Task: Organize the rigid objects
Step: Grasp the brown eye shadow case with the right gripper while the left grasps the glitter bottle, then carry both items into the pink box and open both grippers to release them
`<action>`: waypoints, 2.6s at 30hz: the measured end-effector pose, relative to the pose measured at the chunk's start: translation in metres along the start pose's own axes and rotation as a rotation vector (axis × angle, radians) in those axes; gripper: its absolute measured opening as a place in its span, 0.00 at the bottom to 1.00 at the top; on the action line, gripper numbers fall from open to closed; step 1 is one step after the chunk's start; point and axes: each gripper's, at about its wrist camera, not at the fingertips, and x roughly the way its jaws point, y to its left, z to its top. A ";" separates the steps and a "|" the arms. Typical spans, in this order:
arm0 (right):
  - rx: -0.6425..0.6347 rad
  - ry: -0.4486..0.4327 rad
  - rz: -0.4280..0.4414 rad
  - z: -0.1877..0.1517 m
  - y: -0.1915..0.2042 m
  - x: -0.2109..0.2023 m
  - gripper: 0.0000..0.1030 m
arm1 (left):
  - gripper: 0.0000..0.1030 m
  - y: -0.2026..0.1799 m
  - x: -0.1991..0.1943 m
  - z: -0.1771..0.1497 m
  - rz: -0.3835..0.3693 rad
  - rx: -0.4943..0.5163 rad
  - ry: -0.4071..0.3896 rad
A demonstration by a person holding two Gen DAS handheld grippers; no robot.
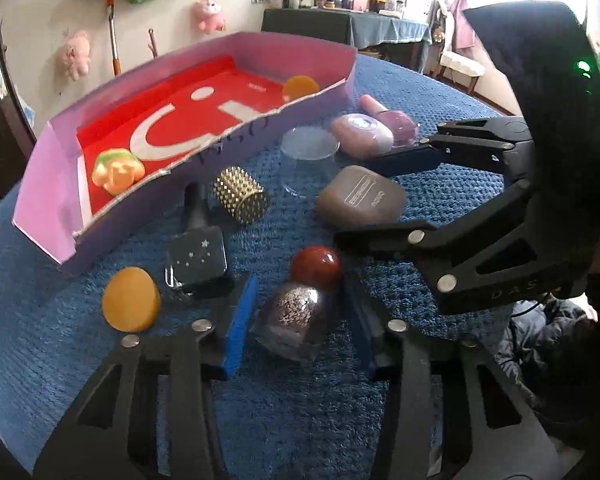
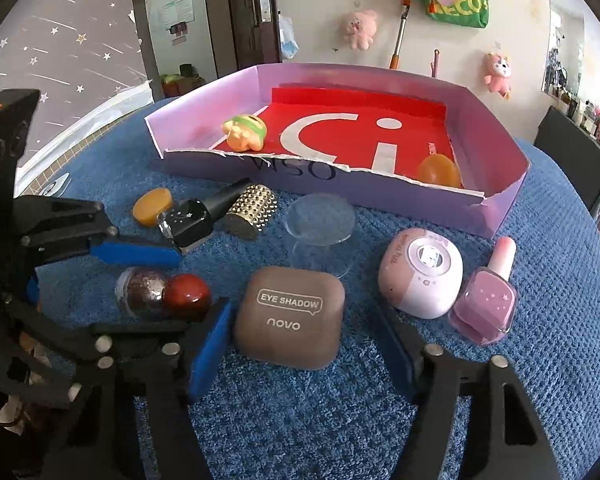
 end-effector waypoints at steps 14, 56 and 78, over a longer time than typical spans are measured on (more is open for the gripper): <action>0.019 -0.115 0.032 0.004 -0.004 -0.041 0.54 | 0.28 0.003 -0.032 0.005 0.026 -0.139 -0.124; -0.195 -0.025 0.106 0.113 -0.054 0.003 0.54 | 0.28 0.069 0.018 0.118 0.072 -0.188 -0.018; -0.299 0.177 0.147 0.120 -0.060 0.079 0.54 | 0.28 0.091 0.082 0.120 0.089 -0.152 0.133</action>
